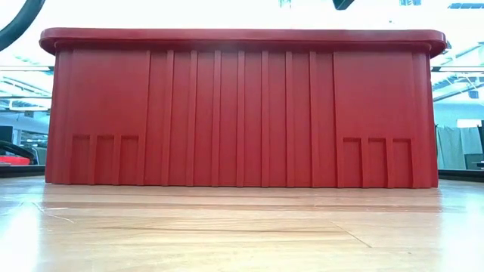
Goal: Pick and place slides into bin
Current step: Put the black slide into the red bin
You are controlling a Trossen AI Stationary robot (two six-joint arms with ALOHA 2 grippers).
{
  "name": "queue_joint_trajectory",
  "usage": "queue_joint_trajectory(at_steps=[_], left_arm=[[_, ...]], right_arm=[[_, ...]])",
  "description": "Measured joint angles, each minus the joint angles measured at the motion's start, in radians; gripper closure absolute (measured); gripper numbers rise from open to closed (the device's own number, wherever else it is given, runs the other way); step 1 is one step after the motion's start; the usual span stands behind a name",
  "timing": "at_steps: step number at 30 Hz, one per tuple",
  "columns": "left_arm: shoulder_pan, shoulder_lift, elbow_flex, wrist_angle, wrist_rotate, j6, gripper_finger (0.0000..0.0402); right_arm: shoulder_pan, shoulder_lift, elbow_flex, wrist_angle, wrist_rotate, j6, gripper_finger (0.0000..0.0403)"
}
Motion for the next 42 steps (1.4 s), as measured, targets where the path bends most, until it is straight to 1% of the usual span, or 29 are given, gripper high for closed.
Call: queue_joint_trajectory(at_steps=[6, 10, 16, 19, 22, 25, 36, 39, 42], left_arm=[[0.0, 0.001, -0.003, 0.0, -0.047, -0.001, 0.0183], [0.0, 0.001, -0.048, 0.004, -0.058, -0.029, 0.0181], [0.0, 0.001, -0.132, 0.025, 0.12, -0.038, 0.0182], [0.0, 0.002, -0.15, 0.024, 0.179, -0.053, 0.0182], [0.0, 0.002, -0.15, 0.023, 0.208, -0.048, 0.0183], [0.0, 0.002, -0.15, 0.017, 0.209, -0.036, 0.0181], [0.006, 0.002, -0.15, -0.002, 0.187, -0.08, 0.0189], [0.008, 0.002, -0.15, -0.002, 0.176, -0.096, 0.0202], [0.01, 0.002, -0.15, 0.0, 0.172, -0.111, 0.0233]], right_arm=[[0.0, 0.0, 0.0, 0.0, 0.0, 0.0, 0.0193], [0.0, 0.0, 0.0, 0.0, 0.0, 0.0, 0.0193], [0.0, 0.0, 0.0, 0.0, 0.0, 0.0, 0.0193], [0.0, 0.0, 0.0, 0.0, 0.0, 0.0, 0.0193], [0.0, 0.0, 0.0, 0.0, 0.0, 0.0, 0.0193], [0.0, 0.0, 0.0, 0.0, 0.0, 0.0, 0.0193], [0.0, 0.0, 0.0, 0.0, 0.0, 0.0, 0.0193], [0.0, 0.0, 0.0, 0.0, 0.0, 0.0, 0.0193], [0.0, 0.0, 0.0, 0.0, 0.0, 0.0, 0.0193]])
